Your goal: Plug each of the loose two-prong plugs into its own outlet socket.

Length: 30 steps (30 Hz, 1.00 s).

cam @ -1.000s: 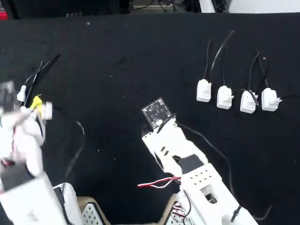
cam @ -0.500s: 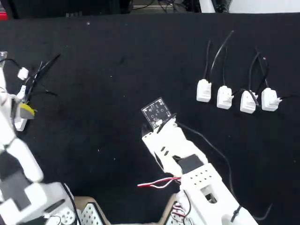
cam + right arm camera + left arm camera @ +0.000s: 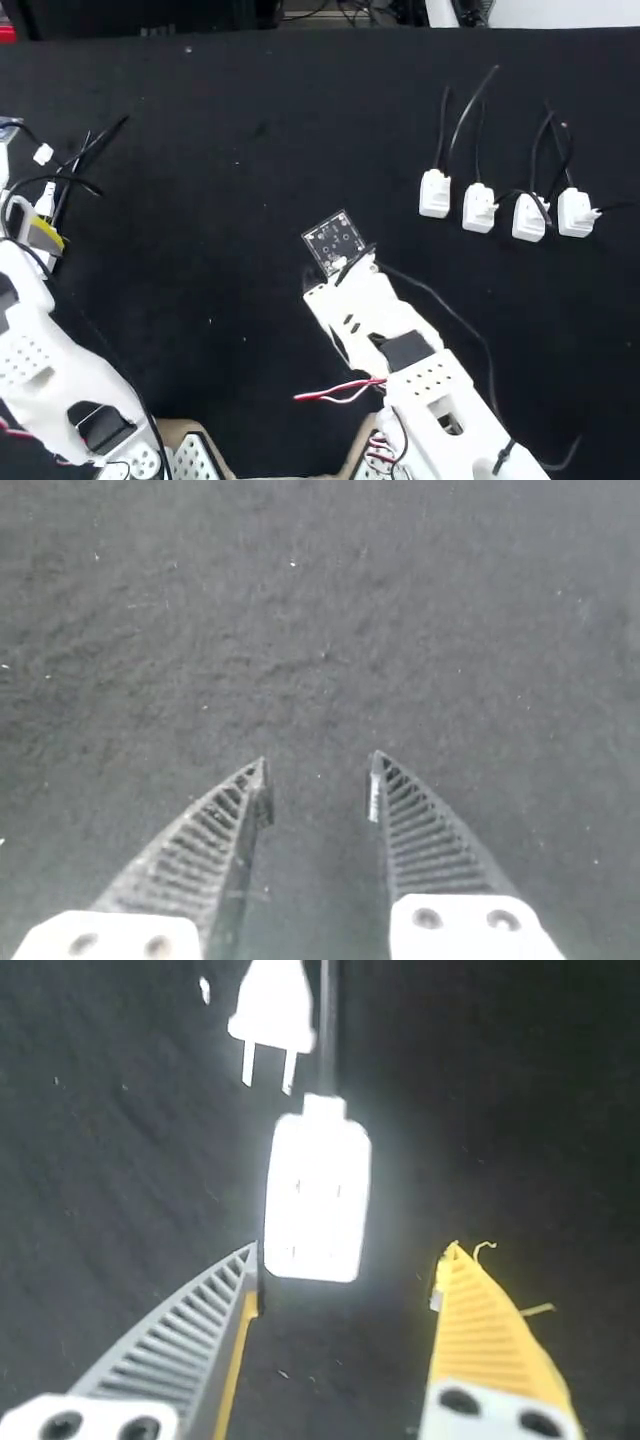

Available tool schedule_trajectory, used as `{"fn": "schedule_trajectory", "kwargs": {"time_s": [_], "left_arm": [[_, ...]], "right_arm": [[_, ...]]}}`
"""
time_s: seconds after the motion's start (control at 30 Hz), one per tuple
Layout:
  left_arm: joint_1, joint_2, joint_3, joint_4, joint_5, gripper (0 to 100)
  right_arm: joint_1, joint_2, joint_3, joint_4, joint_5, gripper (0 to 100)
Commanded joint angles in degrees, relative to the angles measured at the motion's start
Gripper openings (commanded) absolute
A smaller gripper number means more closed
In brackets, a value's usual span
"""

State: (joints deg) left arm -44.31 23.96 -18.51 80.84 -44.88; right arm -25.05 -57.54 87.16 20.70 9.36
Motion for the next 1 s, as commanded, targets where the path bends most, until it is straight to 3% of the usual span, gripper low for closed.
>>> {"fn": "schedule_trajectory", "kwargs": {"time_s": [0.0,0.27,0.43,0.5,0.63,0.7,0.97], "left_arm": [[-0.2,4.6,-8.9,0.4,-2.5,28],[-0.2,15.3,-18.3,0.5,-3.8,28],[1.1,17.8,-21.4,6.0,-3.4,28],[2.0,18.1,-21.8,8.4,-3.4,23],[5.1,17.8,-21.7,15.6,-3.2,3],[7.0,17.6,-21.7,20.0,-1.4,5],[9.1,8.5,-16.9,20.0,7.7,3]], "right_arm": [[-0.8,-1.4,-0.3,-1.4,0.5,14.9],[-0.8,-1.4,-0.3,-1.5,0.5,14.9],[-0.8,-1.4,-0.3,-1.5,0.5,14.9],[-0.8,-1.4,-0.3,-1.5,0.5,14.9],[-0.5,-1.4,-0.3,-1.5,0.6,14.9],[-0.5,-1.4,-0.3,-1.5,0.6,14.9],[-0.4,-1.4,-0.2,-1.5,0.6,14.9]]}}
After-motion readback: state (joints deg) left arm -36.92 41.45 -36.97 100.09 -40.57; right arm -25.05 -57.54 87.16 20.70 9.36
